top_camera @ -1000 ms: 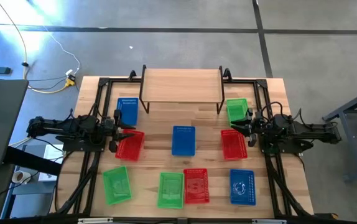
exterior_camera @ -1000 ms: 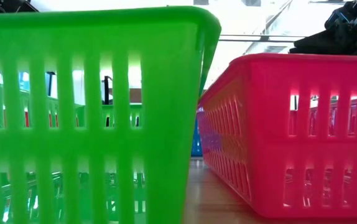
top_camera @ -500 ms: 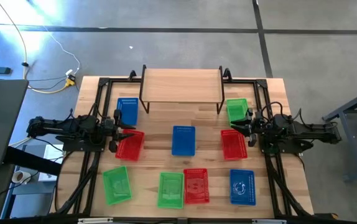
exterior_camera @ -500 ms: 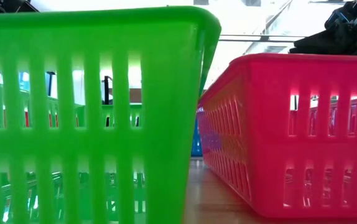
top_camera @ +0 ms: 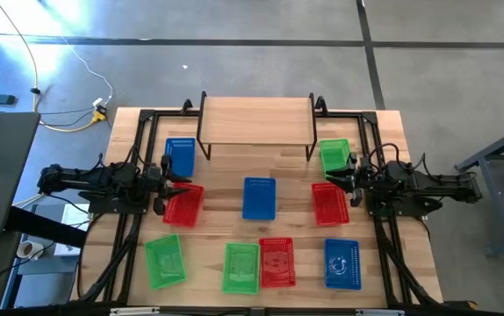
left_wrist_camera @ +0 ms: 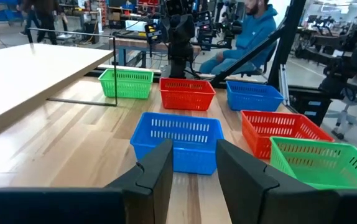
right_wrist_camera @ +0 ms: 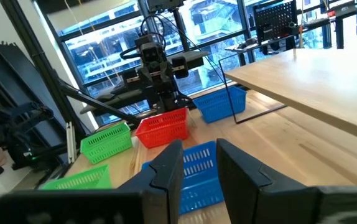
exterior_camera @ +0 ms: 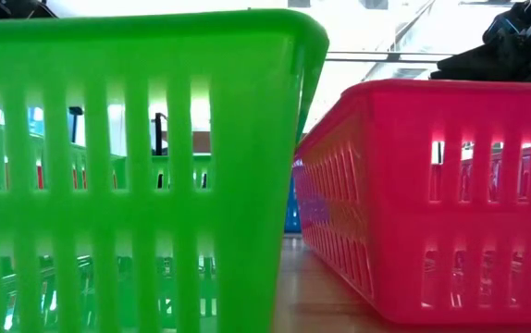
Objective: Stack baskets on shelf by color
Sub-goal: Put the top right red bin on the shelf
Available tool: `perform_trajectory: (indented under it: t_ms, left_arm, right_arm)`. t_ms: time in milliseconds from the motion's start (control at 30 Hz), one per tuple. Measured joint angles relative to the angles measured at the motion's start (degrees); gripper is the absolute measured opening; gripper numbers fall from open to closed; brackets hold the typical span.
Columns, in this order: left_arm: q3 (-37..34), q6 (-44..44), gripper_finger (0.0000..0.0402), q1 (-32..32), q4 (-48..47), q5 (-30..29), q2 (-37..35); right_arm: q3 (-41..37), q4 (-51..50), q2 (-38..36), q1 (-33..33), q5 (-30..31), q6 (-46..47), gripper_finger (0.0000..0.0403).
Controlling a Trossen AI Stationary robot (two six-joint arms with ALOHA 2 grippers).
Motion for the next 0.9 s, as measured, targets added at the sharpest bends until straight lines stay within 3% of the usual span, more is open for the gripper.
perform_trajectory:
  t_ms: [300, 567, 700, 900]
  left_arm:
    - [0.0, 0.0, 0.0113, 0.0, 0.0, 0.0, 0.0]
    - [0.0, 0.0, 0.0113, 0.0, 0.0, 0.0, 0.0]
    - [0.0, 0.0, 0.0113, 0.0, 0.0, 0.0, 0.0]
    - [0.0, 0.0, 0.0113, 0.0, 0.0, 0.0, 0.0]
  right_arm:
    - [0.0, 0.9, 0.0, 0.0, 1.1, 9.3, 0.0084]
    - [3.9, 3.4, 1.2, 0.0, 4.5, 8.2, 0.0084]
    - [10.9, -7.2, 5.3, 0.0, 8.4, 10.9, 0.0084]
    - [22.7, -29.3, 15.7, 0.0, 11.3, 27.3, 0.0084]
